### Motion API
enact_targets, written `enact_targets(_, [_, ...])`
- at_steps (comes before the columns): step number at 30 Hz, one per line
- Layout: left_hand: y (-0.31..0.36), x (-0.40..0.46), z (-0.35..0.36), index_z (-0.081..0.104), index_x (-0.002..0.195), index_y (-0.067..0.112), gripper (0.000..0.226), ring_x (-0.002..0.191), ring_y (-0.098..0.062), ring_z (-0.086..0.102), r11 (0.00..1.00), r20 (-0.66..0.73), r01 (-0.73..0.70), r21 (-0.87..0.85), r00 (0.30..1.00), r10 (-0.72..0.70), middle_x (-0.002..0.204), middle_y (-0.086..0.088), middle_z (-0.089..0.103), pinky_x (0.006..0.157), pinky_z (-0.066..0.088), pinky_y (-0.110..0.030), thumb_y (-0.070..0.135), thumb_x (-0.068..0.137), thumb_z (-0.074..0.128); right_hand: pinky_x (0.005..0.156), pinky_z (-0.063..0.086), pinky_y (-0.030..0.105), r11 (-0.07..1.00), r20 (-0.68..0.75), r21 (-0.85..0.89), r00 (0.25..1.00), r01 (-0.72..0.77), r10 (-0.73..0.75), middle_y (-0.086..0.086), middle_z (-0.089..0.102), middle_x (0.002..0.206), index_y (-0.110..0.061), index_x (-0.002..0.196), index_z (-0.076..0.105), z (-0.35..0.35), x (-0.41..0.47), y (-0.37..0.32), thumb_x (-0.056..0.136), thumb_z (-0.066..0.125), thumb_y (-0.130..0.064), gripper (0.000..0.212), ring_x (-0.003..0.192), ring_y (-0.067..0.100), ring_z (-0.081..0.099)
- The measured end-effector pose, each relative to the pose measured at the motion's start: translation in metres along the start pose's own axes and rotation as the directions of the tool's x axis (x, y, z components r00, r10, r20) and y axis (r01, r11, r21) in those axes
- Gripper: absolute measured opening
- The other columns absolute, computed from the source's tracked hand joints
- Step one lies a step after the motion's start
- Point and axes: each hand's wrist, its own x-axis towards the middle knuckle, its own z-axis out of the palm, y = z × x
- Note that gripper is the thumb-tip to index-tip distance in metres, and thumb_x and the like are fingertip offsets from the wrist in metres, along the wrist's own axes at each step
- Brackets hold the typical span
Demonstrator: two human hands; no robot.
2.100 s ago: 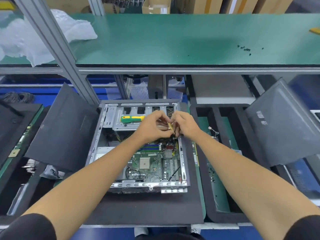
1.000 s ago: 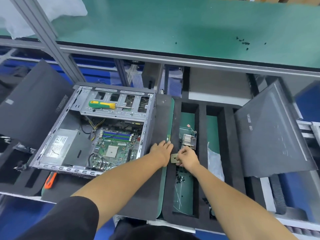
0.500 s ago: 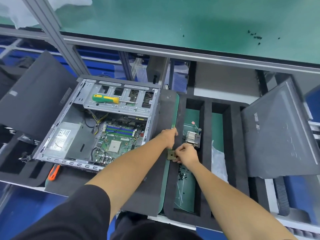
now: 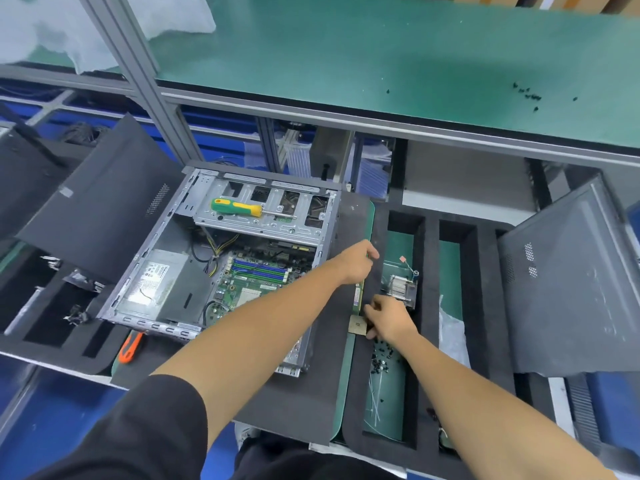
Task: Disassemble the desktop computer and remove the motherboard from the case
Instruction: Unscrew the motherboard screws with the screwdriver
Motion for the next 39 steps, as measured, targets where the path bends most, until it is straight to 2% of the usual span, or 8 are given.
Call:
enact_targets(3, [0.020, -0.012, -0.027, 0.053, 0.118, 0.005, 0.027, 0.076, -0.022, 0.055, 0.930, -0.005, -0.026, -0.366, 1.000, 0.026, 0.101, -0.020, 0.058, 0.063, 0.048, -0.027, -0.009, 0.098, 0.041, 0.054, 0.042, 0.032, 0.986, -0.085, -0.165, 0.995, 0.038, -0.052, 0.001, 0.058, 0.059, -0.019, 0.074, 0.038, -0.002, 0.000, -0.011, 0.096, 0.041, -0.030, 0.025, 0.050, 0.020, 0.070])
enact_targets(6, [0.033, -0.025, -0.064, 0.057, 0.111, 0.009, 0.021, 0.082, -0.024, 0.068, 0.877, -0.088, -0.100, -0.470, 0.994, 0.066, 0.100, -0.016, 0.068, 0.063, 0.060, -0.030, -0.004, 0.098, 0.047, 0.066, 0.049, 0.035, 0.958, -0.278, -0.285, 0.954, 0.032, -0.114, 0.003, 0.062, 0.068, -0.016, 0.078, 0.044, -0.003, 0.002, -0.028, 0.097, 0.034, -0.034, 0.028, 0.065, 0.030, 0.064])
enact_targets(13, [-0.028, -0.046, -0.161, 0.061, 0.108, 0.022, 0.013, 0.067, -0.006, 0.059, 0.975, -0.243, -0.216, -0.058, 0.950, 0.196, 0.096, -0.003, 0.072, 0.058, 0.047, -0.022, 0.017, 0.098, 0.053, 0.060, 0.043, 0.036, 0.957, -0.437, 0.144, 0.884, 0.251, -0.166, 0.021, 0.063, 0.079, -0.001, 0.082, 0.053, -0.004, 0.022, -0.108, 0.095, 0.042, -0.023, 0.028, 0.061, 0.024, 0.052])
enact_targets(20, [-0.106, -0.055, -0.224, 0.064, 0.108, 0.026, 0.025, 0.100, -0.008, 0.047, 0.892, -0.402, -0.232, 0.388, 0.828, 0.391, 0.107, 0.009, 0.055, 0.092, 0.041, -0.033, 0.021, 0.087, 0.075, 0.066, 0.036, 0.032, 0.932, -0.617, -0.139, 0.706, 0.336, -0.346, 0.000, 0.049, 0.098, -0.020, 0.089, 0.051, 0.018, 0.044, -0.188, 0.088, 0.057, -0.012, 0.011, 0.081, 0.018, 0.049])
enact_targets(22, [-0.119, -0.058, -0.236, 0.061, 0.114, 0.038, 0.033, 0.107, -0.009, 0.033, 0.841, -0.393, -0.123, 0.528, 0.842, 0.370, 0.111, 0.013, 0.046, 0.091, 0.029, -0.036, 0.033, 0.086, 0.076, 0.075, 0.035, 0.034, 0.920, -0.612, -0.276, 0.687, 0.280, -0.392, 0.002, 0.051, 0.099, -0.019, 0.092, 0.055, 0.028, 0.048, -0.197, 0.085, 0.060, -0.010, 0.013, 0.094, 0.025, 0.045])
enact_targets(27, [-0.146, -0.058, -0.253, 0.056, 0.118, 0.038, 0.034, 0.108, -0.018, 0.050, 0.823, -0.356, -0.140, 0.550, 0.852, 0.383, 0.111, 0.012, 0.054, 0.091, 0.030, -0.036, 0.034, 0.089, 0.073, 0.083, 0.040, 0.043, 0.833, -0.536, -0.523, 0.690, 0.180, -0.486, -0.001, 0.055, 0.101, -0.026, 0.096, 0.053, 0.042, 0.046, -0.203, 0.085, 0.066, -0.016, 0.020, 0.099, 0.025, 0.045])
enact_targets(31, [-0.154, -0.056, -0.258, 0.060, 0.116, 0.031, 0.033, 0.107, -0.018, 0.048, 0.857, -0.339, -0.246, 0.452, 0.841, 0.421, 0.112, 0.005, 0.055, 0.095, 0.043, -0.041, 0.026, 0.088, 0.076, 0.085, 0.040, 0.043, 0.781, -0.454, -0.582, 0.705, 0.227, -0.544, 0.000, 0.057, 0.106, -0.024, 0.103, 0.054, 0.043, 0.047, -0.206, 0.084, 0.063, -0.013, 0.024, 0.101, 0.026, 0.047])
enact_targets(39, [-0.153, -0.071, -0.270, 0.051, 0.110, 0.034, 0.041, 0.096, 0.003, 0.062, 0.887, -0.300, -0.460, 0.051, 0.839, 0.453, 0.112, 0.014, 0.061, 0.079, 0.051, -0.012, 0.022, 0.085, 0.081, 0.090, 0.046, 0.041, 0.748, -0.269, -0.435, 0.720, 0.502, -0.640, -0.009, 0.055, 0.104, -0.025, 0.115, 0.057, 0.062, 0.043, -0.236, 0.080, 0.074, -0.017, 0.040, 0.101, 0.016, 0.048])
